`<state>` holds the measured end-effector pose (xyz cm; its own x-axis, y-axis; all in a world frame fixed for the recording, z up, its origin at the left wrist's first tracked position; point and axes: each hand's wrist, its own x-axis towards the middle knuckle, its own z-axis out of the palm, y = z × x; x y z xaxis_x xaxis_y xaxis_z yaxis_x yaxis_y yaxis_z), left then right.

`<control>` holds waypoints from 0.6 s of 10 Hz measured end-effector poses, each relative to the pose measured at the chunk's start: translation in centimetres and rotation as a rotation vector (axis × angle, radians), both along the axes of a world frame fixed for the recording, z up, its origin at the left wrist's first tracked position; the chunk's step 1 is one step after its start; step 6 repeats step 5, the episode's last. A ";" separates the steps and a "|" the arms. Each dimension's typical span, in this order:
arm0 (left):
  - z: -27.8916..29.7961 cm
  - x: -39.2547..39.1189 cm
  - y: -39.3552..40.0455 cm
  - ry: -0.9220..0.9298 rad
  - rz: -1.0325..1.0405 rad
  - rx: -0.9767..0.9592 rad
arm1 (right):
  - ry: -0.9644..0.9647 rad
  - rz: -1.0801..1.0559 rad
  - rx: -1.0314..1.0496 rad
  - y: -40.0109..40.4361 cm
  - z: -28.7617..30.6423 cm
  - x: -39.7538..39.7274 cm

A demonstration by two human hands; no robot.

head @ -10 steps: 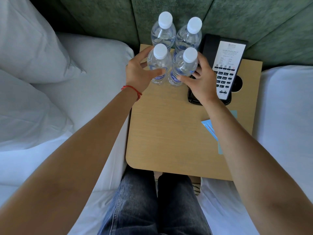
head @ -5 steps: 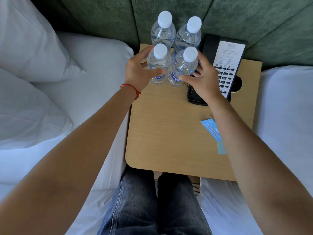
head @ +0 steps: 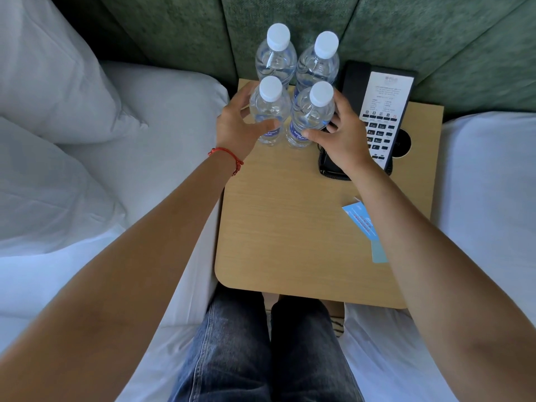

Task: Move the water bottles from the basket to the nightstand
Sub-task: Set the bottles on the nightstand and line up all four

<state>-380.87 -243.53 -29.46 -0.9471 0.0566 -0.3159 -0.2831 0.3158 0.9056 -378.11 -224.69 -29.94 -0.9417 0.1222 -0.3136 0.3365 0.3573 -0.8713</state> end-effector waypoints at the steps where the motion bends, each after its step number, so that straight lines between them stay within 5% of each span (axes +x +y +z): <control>1: 0.1 0.9 0.0 -0.042 0.033 -0.045 | 0.009 -0.007 0.015 -0.1 0.1 0.5; 6: 0.3 7.5 -1.0 0.147 -0.086 -0.415 | 0.108 0.018 0.218 0.2 0.4 5.8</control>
